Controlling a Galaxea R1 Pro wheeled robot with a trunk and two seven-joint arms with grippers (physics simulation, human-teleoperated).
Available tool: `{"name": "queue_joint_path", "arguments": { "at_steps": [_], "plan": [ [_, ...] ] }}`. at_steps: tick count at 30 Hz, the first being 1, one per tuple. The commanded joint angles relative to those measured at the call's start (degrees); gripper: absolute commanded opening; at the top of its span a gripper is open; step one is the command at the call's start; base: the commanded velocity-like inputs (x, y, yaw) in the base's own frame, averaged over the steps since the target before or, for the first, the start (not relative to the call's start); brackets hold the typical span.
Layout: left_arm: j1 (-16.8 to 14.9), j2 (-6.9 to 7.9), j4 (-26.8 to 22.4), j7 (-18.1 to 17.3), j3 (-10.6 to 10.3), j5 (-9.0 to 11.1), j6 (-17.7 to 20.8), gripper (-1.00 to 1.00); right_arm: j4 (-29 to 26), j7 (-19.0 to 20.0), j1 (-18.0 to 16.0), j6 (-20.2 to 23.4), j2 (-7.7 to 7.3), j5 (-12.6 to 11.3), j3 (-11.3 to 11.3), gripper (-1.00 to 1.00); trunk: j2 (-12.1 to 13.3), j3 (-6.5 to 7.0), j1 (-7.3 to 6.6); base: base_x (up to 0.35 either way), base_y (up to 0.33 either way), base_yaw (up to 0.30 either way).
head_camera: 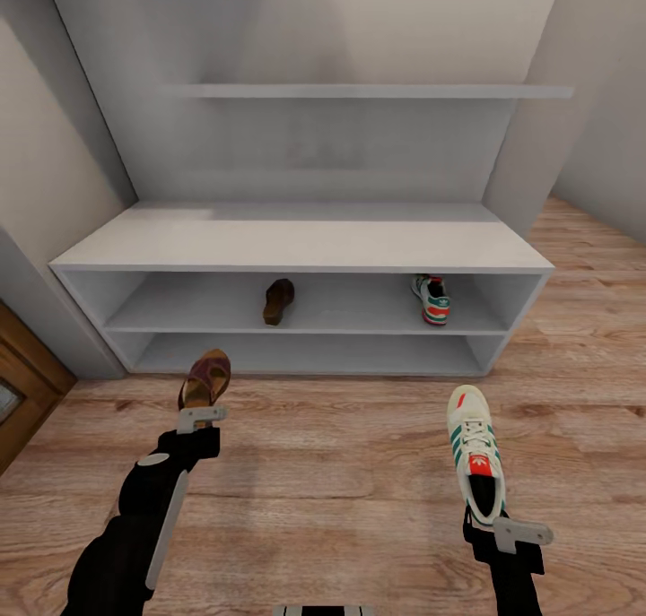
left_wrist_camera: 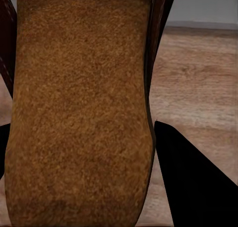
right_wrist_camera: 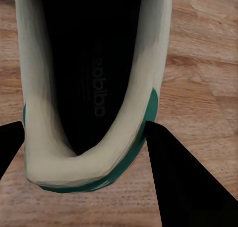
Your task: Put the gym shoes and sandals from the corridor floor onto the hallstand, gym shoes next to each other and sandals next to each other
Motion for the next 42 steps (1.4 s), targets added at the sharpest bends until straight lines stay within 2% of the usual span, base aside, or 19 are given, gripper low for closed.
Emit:
{"name": "queue_joint_path", "arguments": {
  "at_steps": [1, 8, 10, 15, 21, 31, 42],
  "plan": [
    [0.2, 0.12, 0.0, -0.1, 0.0, -0.1, 0.0, -1.00, 0.0, 0.0, 0.0, 0.0, 0.00, -0.1, 0.0, -1.00, 0.0, 0.00, 0.00, 0.000, 0.000, 0.000],
    [2.9, 1.81, 0.2, -0.9, -0.1, -0.1, -3.1, -1.00, 0.0, -0.1, 0.0, 0.0, 0.00, -0.1, 0.0, -1.00, 0.0, 0.00, 0.00, 0.000, 0.000, 0.000],
    [4.3, 3.24, 0.6, -3.3, 0.2, -0.2, -6.4, -1.00, 0.2, -0.1, 0.0, 0.0, 0.00, 0.0, 0.0, -1.00, 0.0, 0.00, 0.00, 0.000, 0.000, 0.000],
    [4.2, 3.40, 0.6, -4.7, 0.0, -0.4, -6.3, -1.00, 0.2, -0.1, 0.0, 0.0, 0.00, 0.1, 0.0, -1.00, 0.0, 0.00, 0.00, 0.000, 0.000, 0.000],
    [1.6, 3.29, 0.7, -5.2, -0.1, -0.5, -4.2, -1.00, 0.3, -0.1, 0.0, 0.0, 0.00, 0.1, 0.0, -1.00, 0.0, 0.00, 0.00, 0.000, 0.000, 0.000],
    [-6.5, 3.04, 0.6, -5.5, -0.2, -0.1, 3.6, -1.00, 0.2, -0.1, 0.0, 0.0, 0.00, 0.1, 0.0, -1.00, 0.0, 0.00, 0.00, 0.000, 0.000, 0.000],
    [-8.4, 2.38, 0.6, -5.4, -0.2, 0.0, 5.1, -1.00, 0.3, -0.1, 0.0, 0.0, 0.00, 0.1, 0.0, -1.00, 0.0, 0.00, 0.00, 0.000, 0.000, 0.000]
  ]
}}
